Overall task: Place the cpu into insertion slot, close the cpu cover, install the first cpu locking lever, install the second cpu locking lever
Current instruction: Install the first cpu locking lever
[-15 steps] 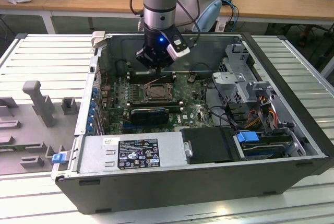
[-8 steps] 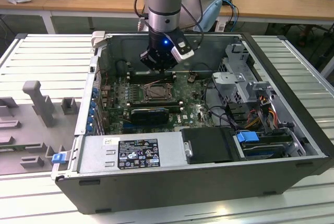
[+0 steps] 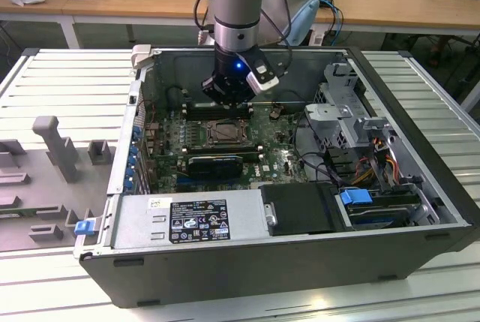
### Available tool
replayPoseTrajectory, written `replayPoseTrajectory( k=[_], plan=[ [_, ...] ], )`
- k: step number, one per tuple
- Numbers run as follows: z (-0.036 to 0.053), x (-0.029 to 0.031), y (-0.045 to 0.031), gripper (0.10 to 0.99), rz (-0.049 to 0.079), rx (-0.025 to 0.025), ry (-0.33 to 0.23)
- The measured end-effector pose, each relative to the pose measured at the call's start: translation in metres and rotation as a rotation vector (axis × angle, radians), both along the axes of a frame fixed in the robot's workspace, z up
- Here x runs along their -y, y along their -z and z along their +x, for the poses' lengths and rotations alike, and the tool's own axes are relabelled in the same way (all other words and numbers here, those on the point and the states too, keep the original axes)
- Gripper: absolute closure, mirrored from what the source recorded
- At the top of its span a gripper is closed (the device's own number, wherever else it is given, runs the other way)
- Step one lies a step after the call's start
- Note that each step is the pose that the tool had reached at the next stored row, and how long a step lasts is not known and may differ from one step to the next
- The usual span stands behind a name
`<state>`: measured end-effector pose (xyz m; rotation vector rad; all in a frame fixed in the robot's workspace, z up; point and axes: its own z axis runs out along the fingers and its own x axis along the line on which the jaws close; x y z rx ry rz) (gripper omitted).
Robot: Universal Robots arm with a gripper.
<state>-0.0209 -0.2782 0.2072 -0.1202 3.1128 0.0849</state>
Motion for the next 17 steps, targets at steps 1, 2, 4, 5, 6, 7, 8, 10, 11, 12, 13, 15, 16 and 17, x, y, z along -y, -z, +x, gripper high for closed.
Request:
replayPoseTrajectory(
  k=[1,2,4,5,6,7,8,10,11,12,13,15,16,17],
  plan=[
    [0.0,0.0,0.0008,0.98,0.0,0.0,0.0],
    [0.0,0.0,0.0013,0.98,-0.001,0.0,0.0],
    [0.0,0.0,0.0025,0.98,-0.003,-0.0001,0.0],
    [0.0,0.0,0.0027,0.98,-0.006,-0.0002,0.0],
    [0.0,0.0,0.0028,0.98,-0.008,-0.0001,0.0],
    [0.0,0.0,0.0029,0.98,-0.009,0.0,0.0],
    [0.0,0.0,0.003,0.98,-0.011,0.0,0.0],
    [0.0,0.0001,0.0034,0.98,-0.012,-0.0001,0.0],
    [0.0,0.0001,0.0037,0.98,-0.012,-0.0001,0.0],
    [0.0001,0.0,0.0049,0.98,-0.011,0.0006,0.0],
    [0.0,0.0002,0.0053,0.98,-0.012,0.0002,0.0],
    [-0.0001,0.0006,0.0056,0.98,-0.011,-0.0002,0.0],
    [0.0,0.0006,0.0056,0.98,-0.006,-0.0002,0.0],
    [0.0,0.0005,0.0057,0.98,0.001,0.0001,0.0]
  ],
)
